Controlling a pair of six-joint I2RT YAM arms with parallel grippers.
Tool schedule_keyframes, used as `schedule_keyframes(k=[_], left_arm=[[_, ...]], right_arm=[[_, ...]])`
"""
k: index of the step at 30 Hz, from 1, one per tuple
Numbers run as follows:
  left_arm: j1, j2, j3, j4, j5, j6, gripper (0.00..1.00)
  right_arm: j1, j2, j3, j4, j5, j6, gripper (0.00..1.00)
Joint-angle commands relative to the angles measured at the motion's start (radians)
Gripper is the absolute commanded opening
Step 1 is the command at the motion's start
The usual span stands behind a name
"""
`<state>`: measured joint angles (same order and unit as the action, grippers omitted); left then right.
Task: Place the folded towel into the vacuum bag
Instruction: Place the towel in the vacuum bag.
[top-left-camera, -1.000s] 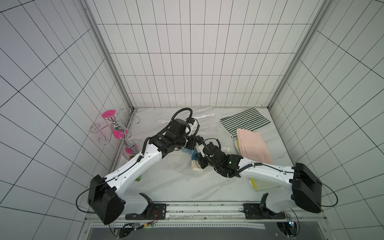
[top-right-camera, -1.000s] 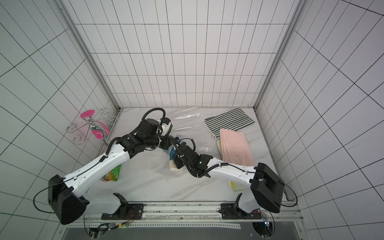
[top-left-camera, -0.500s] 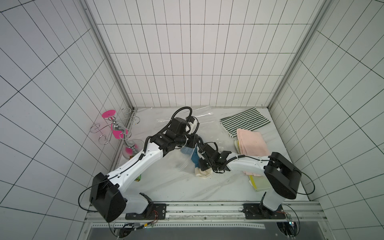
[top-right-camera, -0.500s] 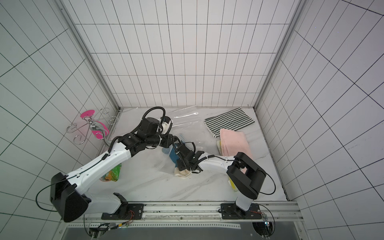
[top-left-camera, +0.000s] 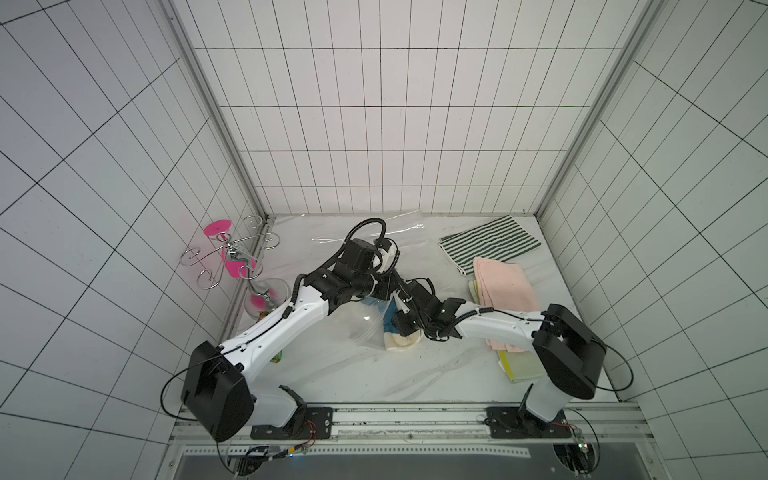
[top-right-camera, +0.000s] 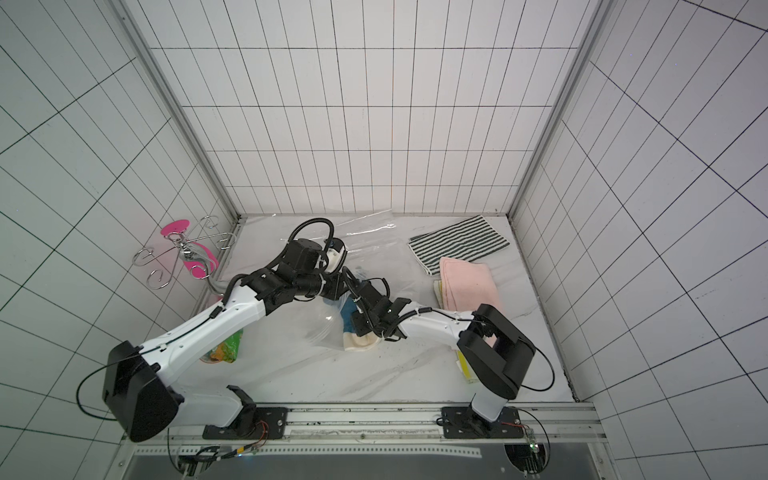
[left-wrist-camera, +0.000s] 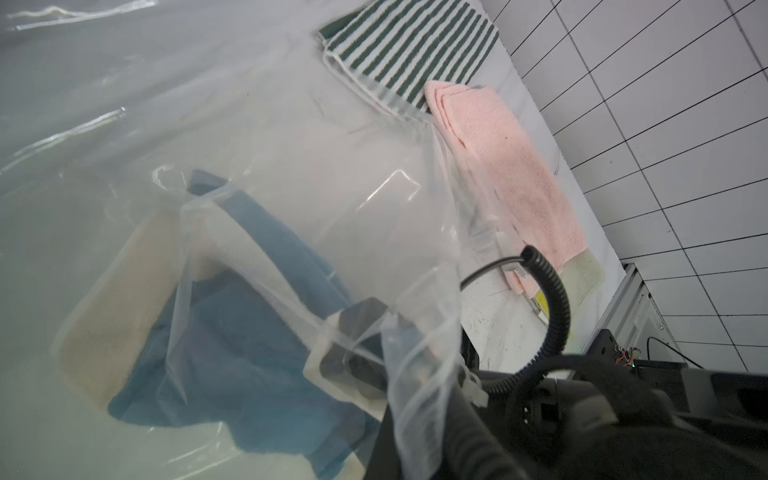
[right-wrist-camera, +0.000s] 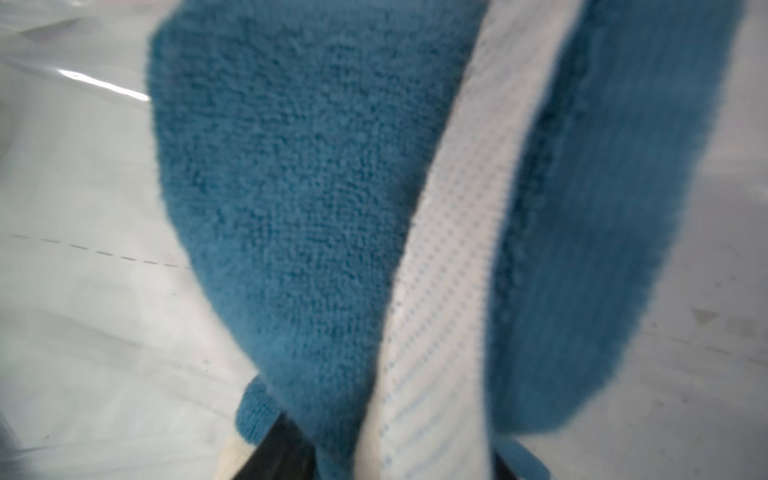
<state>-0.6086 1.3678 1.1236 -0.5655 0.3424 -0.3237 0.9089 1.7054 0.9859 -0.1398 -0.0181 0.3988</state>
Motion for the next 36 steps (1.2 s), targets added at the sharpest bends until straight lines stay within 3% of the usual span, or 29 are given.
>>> schedule_keyframes(k=[1,5,11,13,16,17,22,27,31,36], left_arm=[[0.010,0.001,-0.009,-0.005,0.043,0.008,0.00],[0.024,0.013,0.011,-0.005,0.028,0.016,0.00],[0.028,0.004,0.032,-0.008,0.025,0.044,0.00],[0.027,0.003,0.030,-0.002,0.029,0.046,0.00],[0.009,-0.010,0.032,0.021,0.046,0.030,0.00],[-0.003,-0.014,0.037,0.030,0.046,0.024,0.00],[-0.025,-0.020,0.076,0.029,-0.003,-0.022,0.00],[-0.022,-0.020,0.067,0.052,-0.041,-0.020,0.00],[-0.022,-0.022,0.074,0.051,-0.033,-0.022,0.00],[-0.022,-0.028,0.072,0.045,-0.027,-0.009,0.00]], right_arm=[[-0.013,0.020,-0.002,-0.017,-0.042,0.017,0.65],[-0.020,-0.079,-0.020,-0.098,-0.045,0.021,0.85],[-0.028,-0.342,-0.052,-0.256,-0.088,0.083,0.82],[-0.028,-0.423,-0.080,-0.265,-0.097,0.147,0.69],[-0.027,-0.506,-0.132,-0.173,-0.099,0.305,0.10],[-0.022,-0.507,-0.135,-0.129,-0.102,0.362,0.00],[0.018,-0.385,-0.148,0.195,0.020,0.531,0.00],[0.047,-0.168,-0.145,0.526,0.212,0.451,0.12],[0.063,-0.024,-0.117,0.637,0.289,0.353,0.24],[0.067,0.059,-0.104,0.587,0.337,0.382,0.40]])
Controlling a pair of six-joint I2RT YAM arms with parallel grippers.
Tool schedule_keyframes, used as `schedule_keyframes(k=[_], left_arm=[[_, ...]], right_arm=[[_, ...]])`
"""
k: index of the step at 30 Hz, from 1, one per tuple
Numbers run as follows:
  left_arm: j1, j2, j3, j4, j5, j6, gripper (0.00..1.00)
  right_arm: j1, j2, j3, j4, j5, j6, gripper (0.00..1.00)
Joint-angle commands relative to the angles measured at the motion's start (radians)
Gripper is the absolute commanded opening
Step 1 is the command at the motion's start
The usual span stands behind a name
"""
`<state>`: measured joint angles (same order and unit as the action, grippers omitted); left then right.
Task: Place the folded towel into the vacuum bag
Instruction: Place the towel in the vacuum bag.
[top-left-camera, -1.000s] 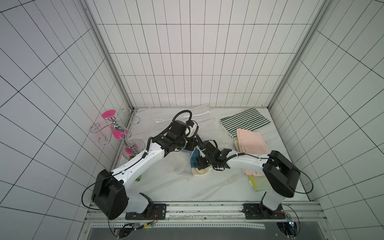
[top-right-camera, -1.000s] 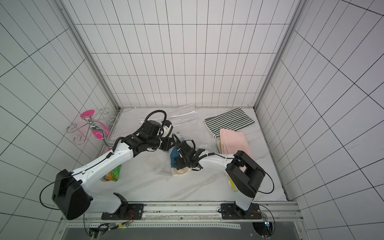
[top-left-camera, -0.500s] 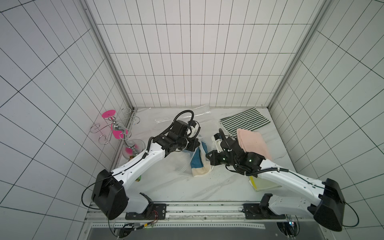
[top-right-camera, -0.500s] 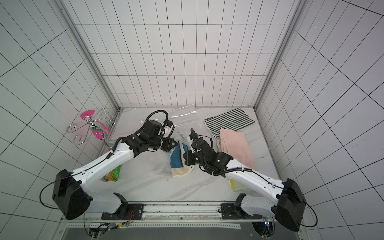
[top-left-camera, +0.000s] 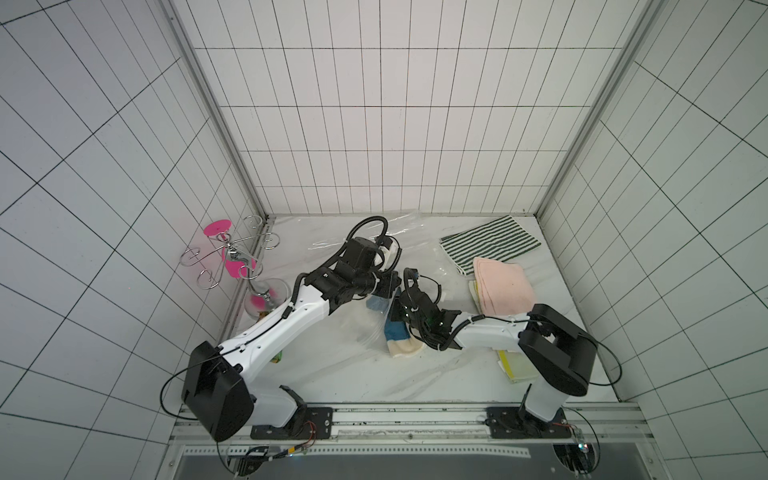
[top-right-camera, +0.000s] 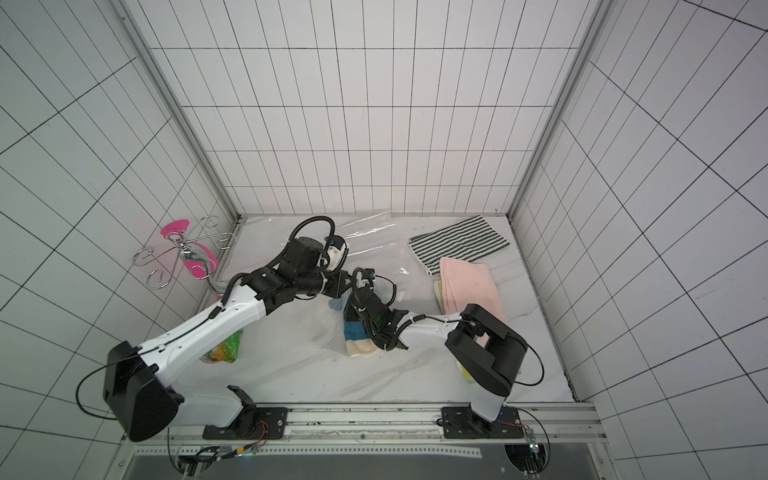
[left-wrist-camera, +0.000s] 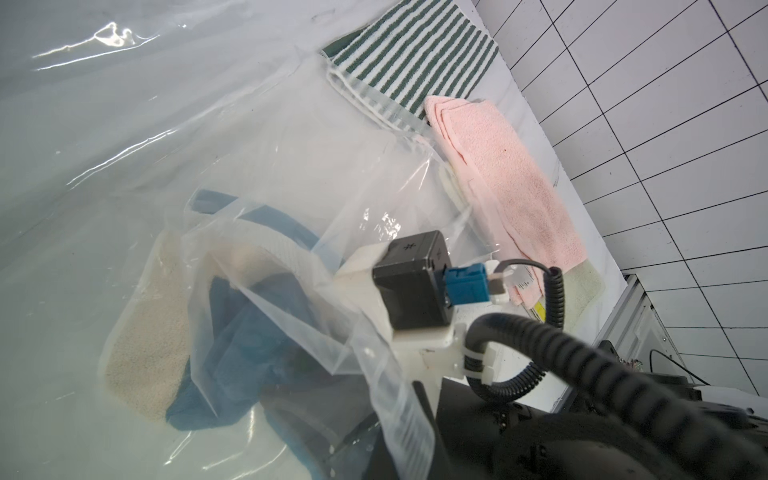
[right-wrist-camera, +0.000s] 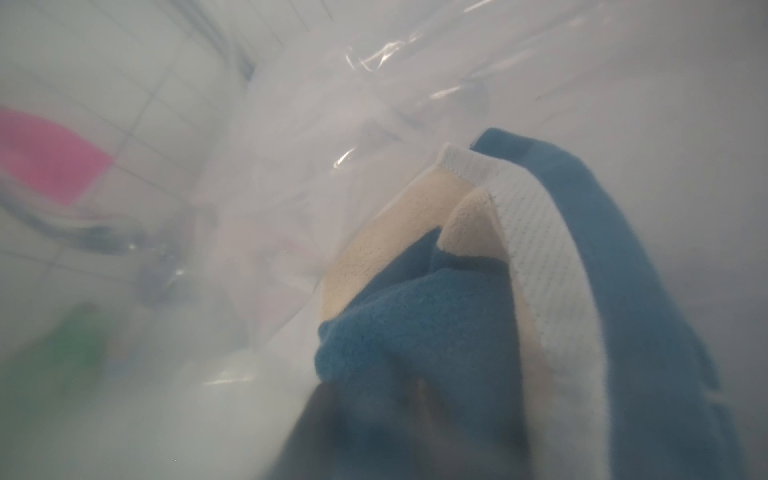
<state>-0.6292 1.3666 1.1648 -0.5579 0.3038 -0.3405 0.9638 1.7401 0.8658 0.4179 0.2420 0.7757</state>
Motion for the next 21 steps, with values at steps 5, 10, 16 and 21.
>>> schedule_keyframes(k=[5,10,16,21], left_arm=[[-0.002,-0.024,0.049,0.038,0.025,0.013,0.00],[-0.005,-0.011,0.061,0.038,0.044,0.011,0.00],[-0.006,-0.015,0.044,0.046,0.048,0.008,0.00],[-0.006,-0.014,0.042,0.041,0.043,0.015,0.00]], right_arm=[[0.014,0.020,0.029,-0.205,0.109,0.111,0.56],[0.007,-0.016,0.082,-0.394,0.154,0.106,0.65],[-0.050,0.138,0.203,-0.476,-0.013,0.136,0.78],[-0.048,0.204,0.175,-0.373,-0.115,0.200,0.60]])
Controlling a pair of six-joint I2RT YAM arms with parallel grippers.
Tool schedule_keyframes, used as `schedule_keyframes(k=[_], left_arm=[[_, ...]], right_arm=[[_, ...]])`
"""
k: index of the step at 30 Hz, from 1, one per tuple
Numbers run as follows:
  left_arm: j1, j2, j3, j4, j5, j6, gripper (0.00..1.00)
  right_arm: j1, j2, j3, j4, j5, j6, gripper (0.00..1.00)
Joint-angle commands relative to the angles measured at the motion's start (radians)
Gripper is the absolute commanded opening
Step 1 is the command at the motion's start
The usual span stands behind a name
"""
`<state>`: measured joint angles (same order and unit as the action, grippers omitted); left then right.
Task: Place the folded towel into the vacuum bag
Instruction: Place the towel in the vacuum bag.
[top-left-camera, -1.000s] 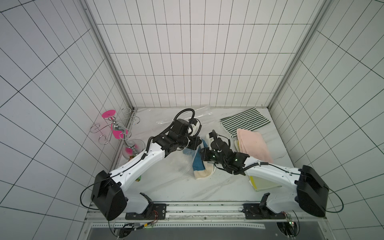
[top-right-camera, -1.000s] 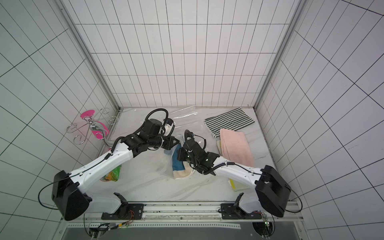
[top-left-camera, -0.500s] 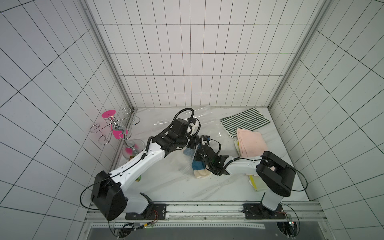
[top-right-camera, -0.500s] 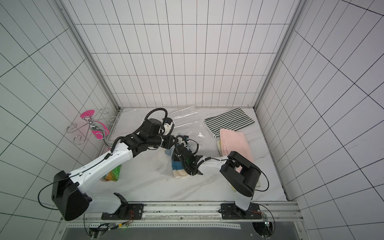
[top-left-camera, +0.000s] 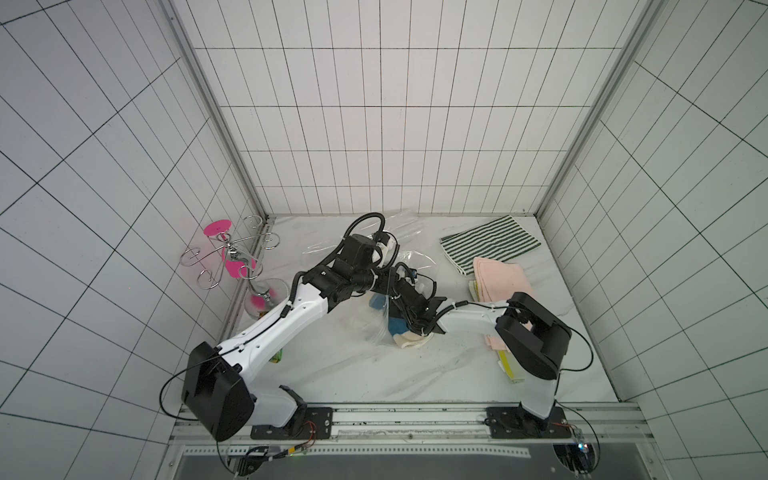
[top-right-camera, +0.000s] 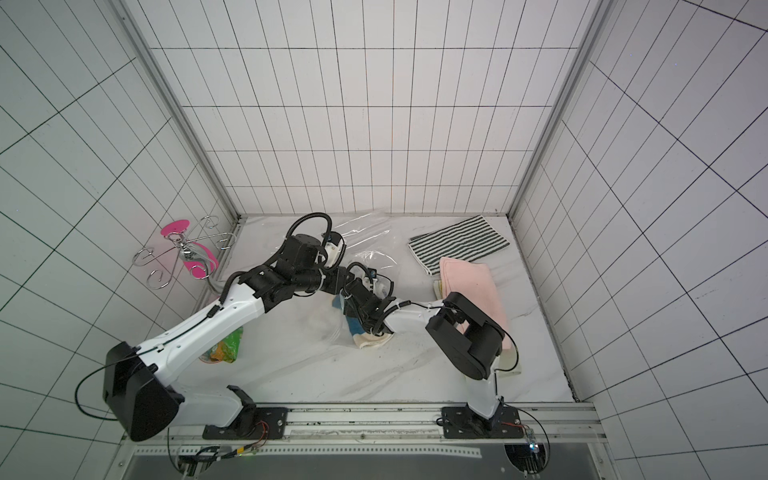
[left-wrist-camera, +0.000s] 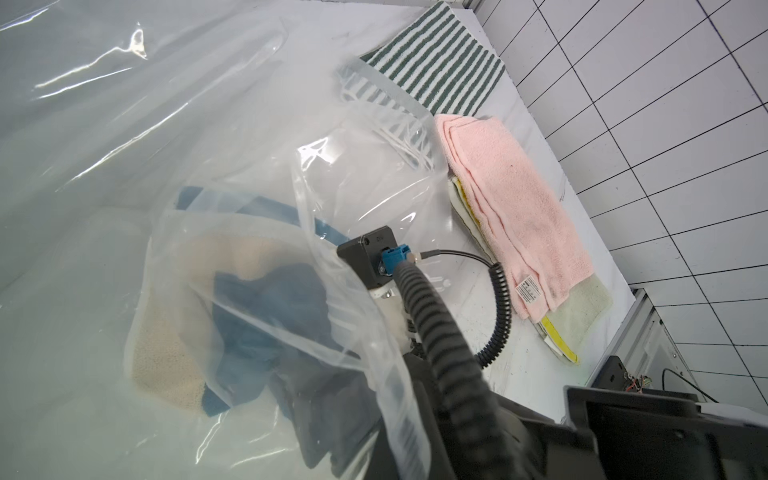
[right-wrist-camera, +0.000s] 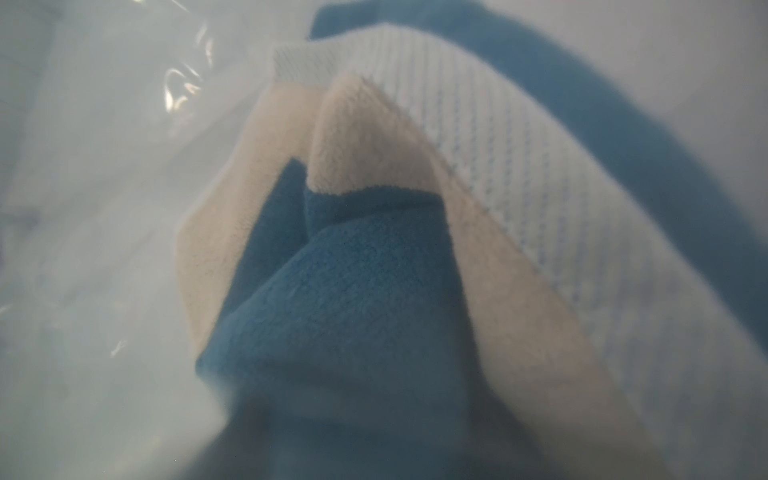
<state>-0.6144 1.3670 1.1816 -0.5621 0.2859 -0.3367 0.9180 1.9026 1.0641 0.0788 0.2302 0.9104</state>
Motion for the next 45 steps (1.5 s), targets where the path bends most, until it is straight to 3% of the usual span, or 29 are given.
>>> schedule_keyframes(k=[1,3,5,7,11,14,17,20,22,25,28,29,33,37,42,45], left_arm=[[-0.021,-0.013,0.025,0.048,0.063,0.011,0.00],[-0.021,-0.004,0.025,0.055,0.064,0.013,0.00],[-0.021,0.011,0.026,0.053,0.062,0.018,0.00],[-0.023,0.023,0.028,0.047,0.069,0.021,0.00],[-0.034,0.019,0.031,0.055,0.083,0.010,0.00],[-0.035,-0.012,0.042,0.048,0.091,0.009,0.00],[-0.033,-0.044,0.020,0.033,0.082,0.028,0.00],[-0.025,-0.058,-0.015,0.015,0.079,0.051,0.00],[-0.011,-0.063,-0.035,0.009,0.085,0.045,0.00],[0.008,-0.068,-0.058,0.007,0.092,0.040,0.00],[0.020,-0.072,-0.072,0.017,0.086,0.039,0.00],[0.024,-0.071,-0.073,0.020,0.083,0.038,0.00],[0.053,-0.063,-0.055,0.011,0.064,0.022,0.00],[0.080,-0.075,-0.041,0.009,0.028,0.024,0.00],[0.091,-0.081,-0.048,0.017,0.020,0.044,0.00],[0.091,-0.088,-0.053,0.017,0.031,0.044,0.00]], right_arm=[[-0.003,0.041,-0.024,-0.006,-0.114,0.059,0.47],[-0.002,0.026,-0.030,0.049,-0.116,0.022,0.28],[0.001,-0.016,-0.072,0.208,-0.130,-0.044,0.18],[0.014,-0.066,-0.117,0.396,-0.149,-0.164,0.15],[0.023,-0.083,-0.137,0.711,-0.309,-0.339,0.09],[0.014,-0.047,-0.153,0.897,-0.404,-0.384,0.03],[0.011,-0.001,-0.127,0.954,-0.496,-0.389,0.03],[-0.001,0.082,-0.031,0.828,-0.618,-0.360,0.03],[-0.002,0.116,-0.018,0.723,-0.583,-0.314,0.08],[-0.015,0.138,0.032,0.379,-0.536,-0.221,0.18],[-0.021,0.108,0.016,0.239,-0.508,-0.181,0.52],[-0.022,0.087,0.012,0.208,-0.505,-0.188,0.60],[-0.032,-0.070,-0.014,0.057,-0.501,-0.278,0.76],[-0.055,-0.204,-0.081,-0.082,-0.529,-0.295,0.76],[-0.088,-0.363,-0.278,-0.123,-0.547,-0.202,0.73],[-0.124,-0.508,-0.347,-0.231,-0.464,-0.196,0.73]])
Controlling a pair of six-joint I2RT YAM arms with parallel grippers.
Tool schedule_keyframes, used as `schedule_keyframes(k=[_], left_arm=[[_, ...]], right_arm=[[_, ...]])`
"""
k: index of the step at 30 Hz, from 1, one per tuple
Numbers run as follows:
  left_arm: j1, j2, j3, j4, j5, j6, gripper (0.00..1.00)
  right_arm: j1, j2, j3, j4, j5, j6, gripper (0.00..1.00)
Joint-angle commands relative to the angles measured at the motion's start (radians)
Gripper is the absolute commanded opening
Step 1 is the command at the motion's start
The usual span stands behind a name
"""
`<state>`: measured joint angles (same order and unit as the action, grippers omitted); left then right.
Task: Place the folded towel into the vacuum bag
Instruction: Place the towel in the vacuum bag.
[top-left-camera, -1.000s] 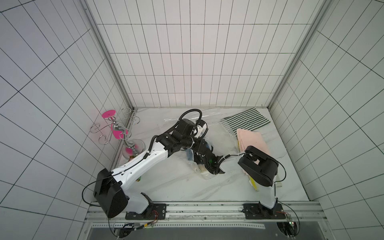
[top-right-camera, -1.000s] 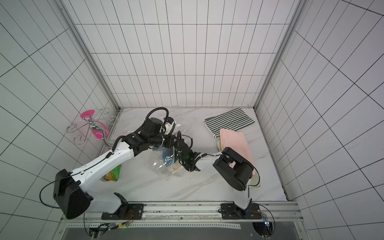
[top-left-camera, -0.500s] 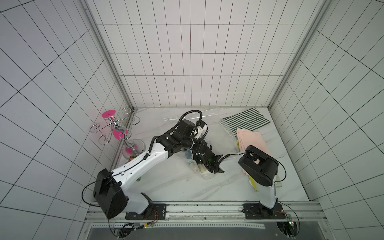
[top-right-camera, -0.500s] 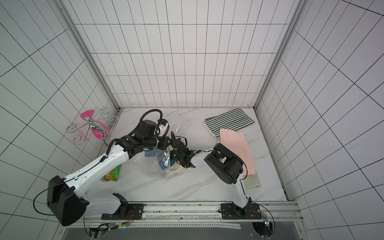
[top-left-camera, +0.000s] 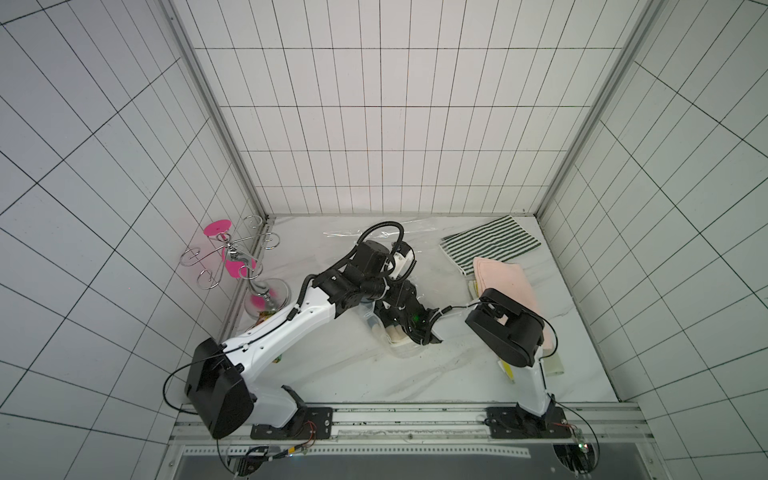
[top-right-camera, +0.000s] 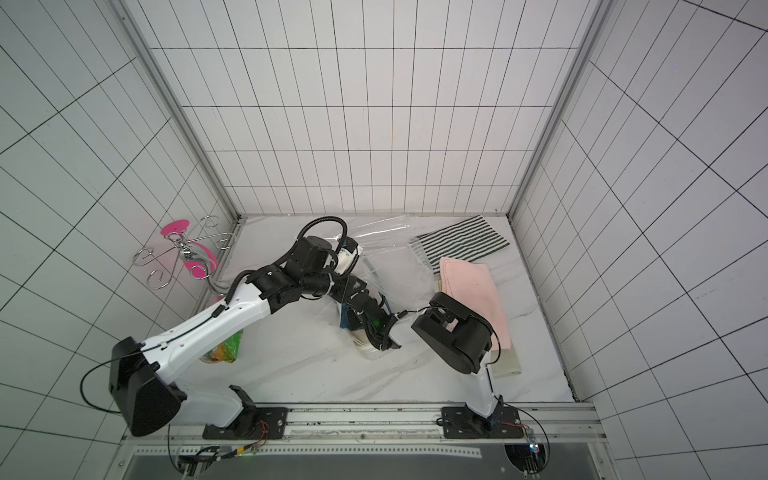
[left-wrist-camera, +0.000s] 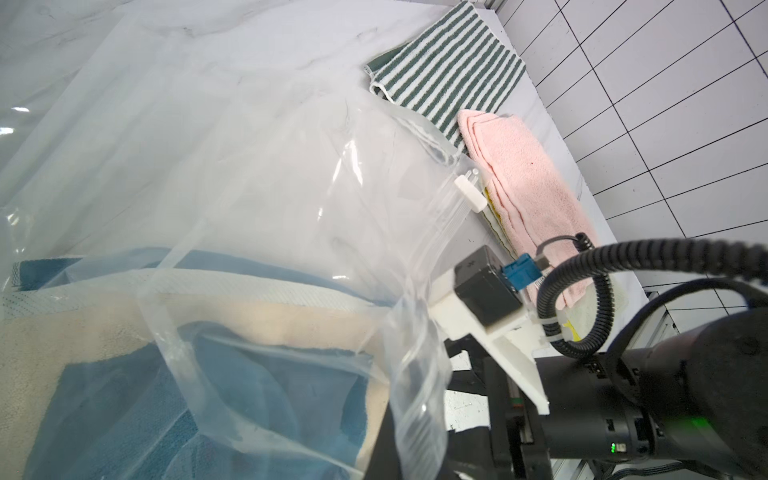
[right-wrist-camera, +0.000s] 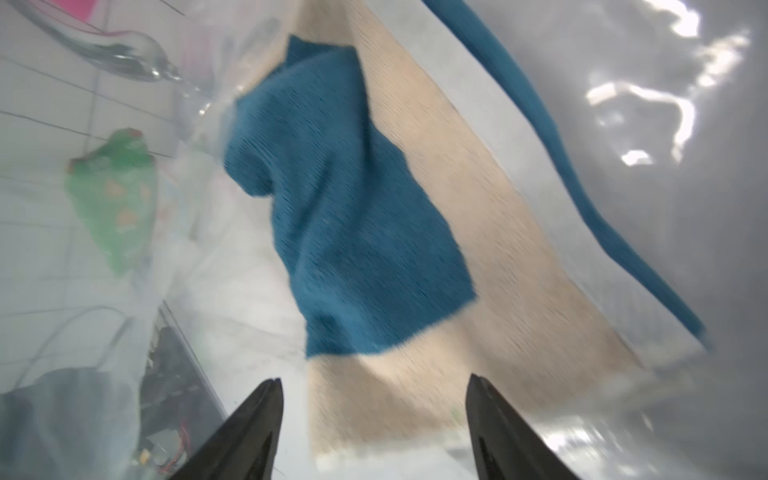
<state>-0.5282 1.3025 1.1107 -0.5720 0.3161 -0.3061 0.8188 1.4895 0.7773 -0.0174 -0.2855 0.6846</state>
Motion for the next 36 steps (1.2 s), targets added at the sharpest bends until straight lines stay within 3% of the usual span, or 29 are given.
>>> schedule_keyframes(k=[1,3,6,12,15,17,19,22,24,26,29,33,36], left_arm=[[0.005,-0.025,0.013,0.031,0.000,0.015,0.00],[0.006,-0.018,0.009,0.041,0.005,0.018,0.00],[0.006,0.001,0.019,0.037,0.055,0.020,0.00],[0.004,0.013,0.039,0.018,0.070,0.029,0.00],[0.002,0.013,0.054,-0.022,0.063,0.047,0.00],[0.003,0.003,0.055,-0.042,0.051,0.058,0.00],[0.004,-0.009,0.047,-0.064,0.023,0.076,0.00],[0.010,-0.015,0.048,-0.113,-0.125,0.110,0.00],[0.017,0.011,0.091,-0.157,-0.249,0.135,0.00],[0.016,0.035,0.156,-0.173,-0.306,0.142,0.00],[0.003,0.062,0.238,-0.134,-0.193,0.131,0.00],[-0.100,0.085,0.228,-0.065,-0.050,0.083,0.00],[-0.188,0.108,0.170,-0.039,-0.029,0.062,0.00]], right_arm=[[-0.036,-0.145,-0.060,-0.197,0.102,0.006,0.73],[-0.043,-0.206,-0.035,-0.306,0.206,-0.052,0.75],[-0.051,-0.208,0.009,-0.373,0.316,-0.140,0.86],[-0.055,0.023,0.151,-0.240,0.341,-0.295,0.89],[-0.080,0.164,0.265,-0.216,0.453,-0.332,0.86],[-0.134,0.222,0.306,-0.167,0.451,-0.326,0.77],[-0.209,0.254,0.324,-0.120,0.367,-0.302,0.63],[-0.289,0.195,0.311,-0.137,0.293,-0.256,0.20],[-0.305,0.055,0.257,-0.158,0.333,-0.221,0.05],[-0.307,-0.106,0.213,-0.215,0.382,-0.171,0.01],[-0.307,-0.263,0.157,-0.332,0.393,-0.077,0.00],[-0.307,-0.306,0.018,-0.414,0.342,0.015,0.00],[-0.301,-0.298,-0.116,-0.374,0.305,0.072,0.01]])
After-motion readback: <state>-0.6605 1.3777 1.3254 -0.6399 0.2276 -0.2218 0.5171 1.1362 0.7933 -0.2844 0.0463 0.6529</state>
